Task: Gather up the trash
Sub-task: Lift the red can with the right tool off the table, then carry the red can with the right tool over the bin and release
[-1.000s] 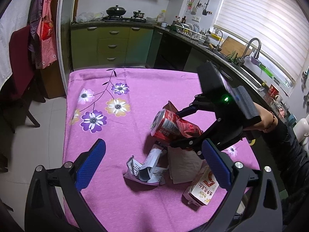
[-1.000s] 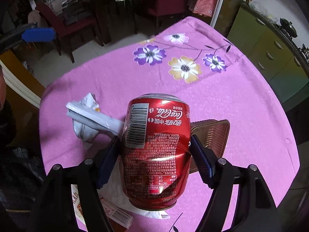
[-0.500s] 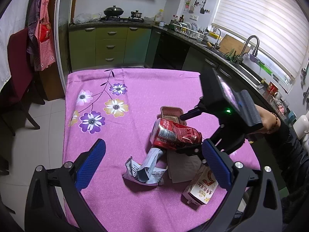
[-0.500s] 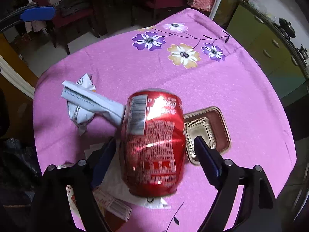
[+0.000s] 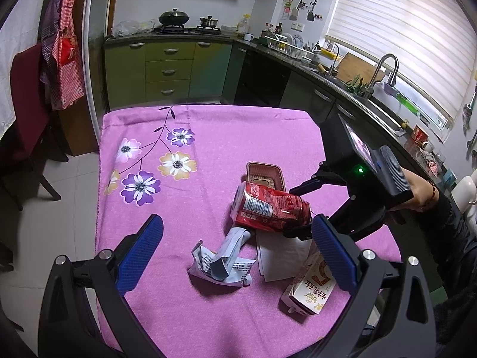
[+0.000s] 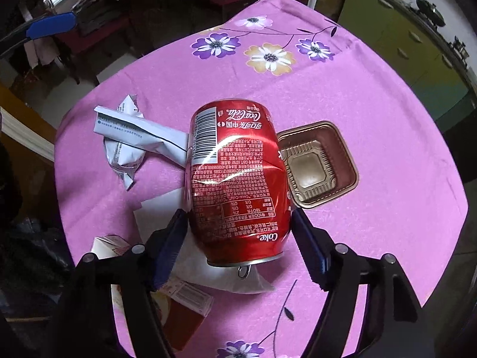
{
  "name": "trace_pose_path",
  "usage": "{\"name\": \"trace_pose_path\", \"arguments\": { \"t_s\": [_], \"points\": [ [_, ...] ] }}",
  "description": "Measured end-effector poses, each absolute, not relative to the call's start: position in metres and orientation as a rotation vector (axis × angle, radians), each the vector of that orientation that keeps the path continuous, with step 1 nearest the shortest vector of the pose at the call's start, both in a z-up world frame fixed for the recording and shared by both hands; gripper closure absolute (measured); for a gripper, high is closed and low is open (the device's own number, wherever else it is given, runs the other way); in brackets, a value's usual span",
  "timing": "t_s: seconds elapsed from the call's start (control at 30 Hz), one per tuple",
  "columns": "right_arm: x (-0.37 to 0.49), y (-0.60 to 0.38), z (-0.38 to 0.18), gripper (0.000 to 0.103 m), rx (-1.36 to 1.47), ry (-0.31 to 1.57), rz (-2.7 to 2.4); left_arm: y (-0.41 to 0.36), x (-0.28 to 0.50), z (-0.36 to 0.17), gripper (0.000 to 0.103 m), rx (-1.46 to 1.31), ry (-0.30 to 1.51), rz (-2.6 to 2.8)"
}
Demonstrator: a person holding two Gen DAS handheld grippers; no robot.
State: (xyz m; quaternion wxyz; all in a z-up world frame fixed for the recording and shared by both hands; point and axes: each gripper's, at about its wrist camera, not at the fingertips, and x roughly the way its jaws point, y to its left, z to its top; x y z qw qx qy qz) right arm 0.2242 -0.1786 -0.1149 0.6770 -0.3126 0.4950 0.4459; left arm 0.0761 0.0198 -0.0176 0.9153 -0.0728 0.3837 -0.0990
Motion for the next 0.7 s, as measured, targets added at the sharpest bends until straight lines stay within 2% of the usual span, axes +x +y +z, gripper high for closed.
{"name": "trace_pose_path", "arguments": {
  "t_s": [0.43,0.7],
  "points": [
    [0.231,-0.141,-0.134,0.033,-0.719,1.216,1.031,0.024,0.076,-0.019,0.008,-0.152,0.794,-0.205],
    [0.231,-0.159,-0.109,0.033,-0.57,1.209,1.07,0.026,0.076,-0.019,0.008,-0.151,0.794,-0.205]
  ]
}}
